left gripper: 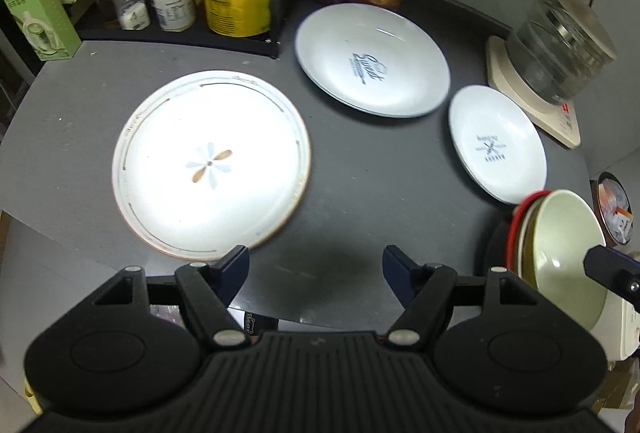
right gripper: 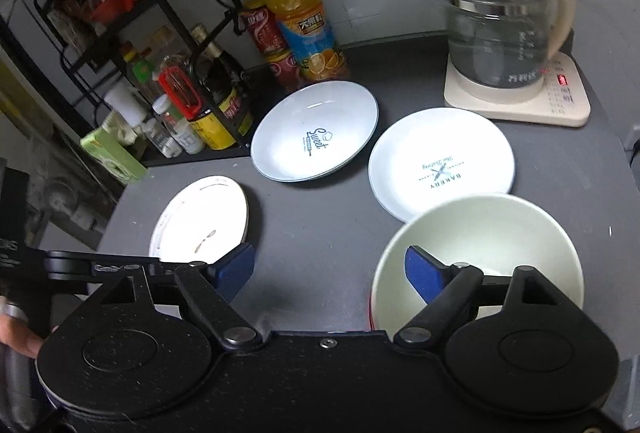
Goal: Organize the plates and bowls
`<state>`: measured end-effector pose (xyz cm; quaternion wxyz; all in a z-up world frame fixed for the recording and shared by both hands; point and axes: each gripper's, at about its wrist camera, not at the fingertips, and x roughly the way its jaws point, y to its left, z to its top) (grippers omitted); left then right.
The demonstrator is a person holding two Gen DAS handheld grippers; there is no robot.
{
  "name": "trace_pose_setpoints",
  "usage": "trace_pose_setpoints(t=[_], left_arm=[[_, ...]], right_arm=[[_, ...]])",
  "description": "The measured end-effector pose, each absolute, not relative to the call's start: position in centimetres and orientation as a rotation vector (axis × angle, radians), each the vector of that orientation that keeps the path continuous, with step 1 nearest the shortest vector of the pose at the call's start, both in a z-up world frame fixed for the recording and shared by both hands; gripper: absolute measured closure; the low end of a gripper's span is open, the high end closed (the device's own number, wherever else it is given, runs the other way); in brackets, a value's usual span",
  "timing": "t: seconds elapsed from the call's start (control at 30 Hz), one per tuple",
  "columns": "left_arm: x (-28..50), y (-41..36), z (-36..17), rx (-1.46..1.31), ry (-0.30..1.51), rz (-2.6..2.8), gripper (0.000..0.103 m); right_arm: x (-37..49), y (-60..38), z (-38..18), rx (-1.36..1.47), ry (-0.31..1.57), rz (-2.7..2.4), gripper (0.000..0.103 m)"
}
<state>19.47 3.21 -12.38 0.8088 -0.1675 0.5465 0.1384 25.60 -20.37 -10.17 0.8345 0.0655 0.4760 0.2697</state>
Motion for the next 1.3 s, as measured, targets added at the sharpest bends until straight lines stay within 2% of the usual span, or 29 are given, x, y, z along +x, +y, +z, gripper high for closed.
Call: trace_pose_setpoints(t=[0.23, 0.8, 1.0, 1.1, 1.3], left_arm=[[20.1, 6.0, -12.1, -0.389, 1.153, 0.313, 0.031], [23.9, 12.3, -12.4, -0.41, 1.145, 0.323, 0.031], [26.2, 13.5, -12.7, -0.401, 1.133, 0.277, 0.031], [27.5, 13.9, -13.0, -0.397, 1.124, 0.246, 0.031], [30.4, 14.3, -14.5, -0.361, 1.085, 0.2, 0.031]], right_arm=[[27.1, -17.3, -10.7, 0.098, 1.024, 0.583, 0.014], [30.7, -11.6, -12.0, 0.012, 1.005, 0.495, 0.011], [32.3, -10.5, -12.5, 0.047, 1.01, 0.451, 0.011], [33.4, -10.5, -13.0, 0.101, 0.982, 0.443, 0.006], [36.2, -10.9, -14.8, 0.18, 1.004, 0.41, 0.01]])
